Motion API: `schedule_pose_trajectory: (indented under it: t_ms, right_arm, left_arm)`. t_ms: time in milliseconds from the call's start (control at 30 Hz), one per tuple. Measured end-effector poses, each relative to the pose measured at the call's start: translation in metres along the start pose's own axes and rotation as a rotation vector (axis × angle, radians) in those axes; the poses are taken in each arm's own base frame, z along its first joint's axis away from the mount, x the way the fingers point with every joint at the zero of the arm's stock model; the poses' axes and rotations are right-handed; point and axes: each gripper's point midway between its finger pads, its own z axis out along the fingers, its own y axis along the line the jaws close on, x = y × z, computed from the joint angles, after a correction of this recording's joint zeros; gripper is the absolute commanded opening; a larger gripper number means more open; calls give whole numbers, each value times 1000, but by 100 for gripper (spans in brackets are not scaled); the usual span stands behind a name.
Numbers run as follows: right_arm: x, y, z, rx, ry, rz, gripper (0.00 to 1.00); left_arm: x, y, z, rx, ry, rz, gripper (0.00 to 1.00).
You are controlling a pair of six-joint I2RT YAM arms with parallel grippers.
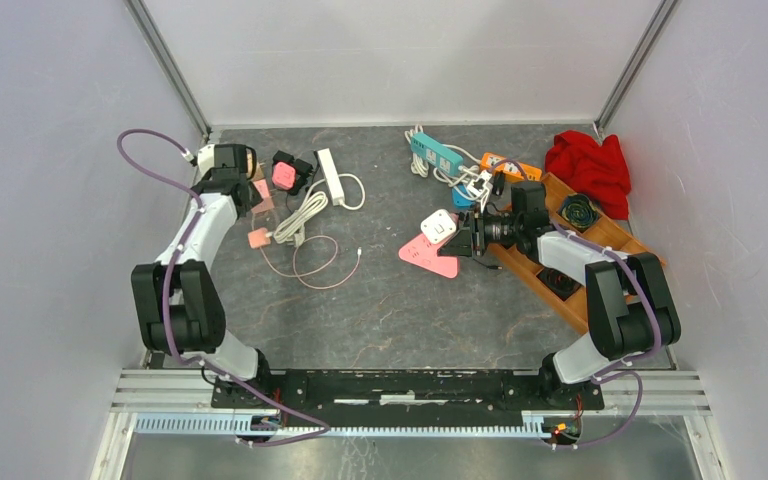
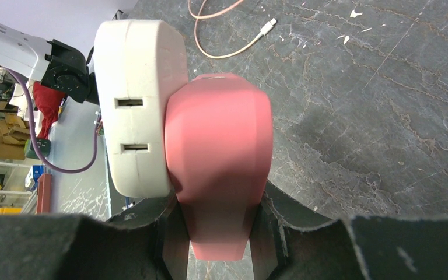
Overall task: Pull the plug off the socket
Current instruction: Place the plug at the center of the board, then remove the plug from the socket.
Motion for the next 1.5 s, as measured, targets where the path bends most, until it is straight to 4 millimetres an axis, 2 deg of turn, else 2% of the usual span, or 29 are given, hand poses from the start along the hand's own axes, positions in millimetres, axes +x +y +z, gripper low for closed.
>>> schedule_pose_trajectory:
  t_ms: [67,267,467,633,833,1000,1233,1367,1500]
  right_arm:
    - [-1,0,0,0,0,-3,0]
    - [0,0,0,0,4,-1,0]
    - [1,0,0,0,5,-1,0]
    - [1,1,0,-5,7,-5,0]
    - [0,1,-1,-12,8,-13,0]
    - [1,2,-1,-19,11,-13,0]
    - [4,6,0,-57,19,-7,0]
    - [4,6,1,-66,18,-13,0]
    - [0,10,2,-85,10,-43,0]
  left_arm:
    - [-2,-5,-5,47,-5,1,80]
    - [4,-26,-29,265,-19,40,91]
    - [3,-49,-77,562,-88,67,99]
    - [10,-73,-115,812,-106,92,100]
    - [43,-101,-140,1086,-6,97,100]
    - [81,-118,-164,1273,85,105,100]
    - [137,-153,-231,1516,123,262,100]
    - [149,-158,-246,1568,106,265,100]
    - [153,-160,-255,1595,73,265,100]
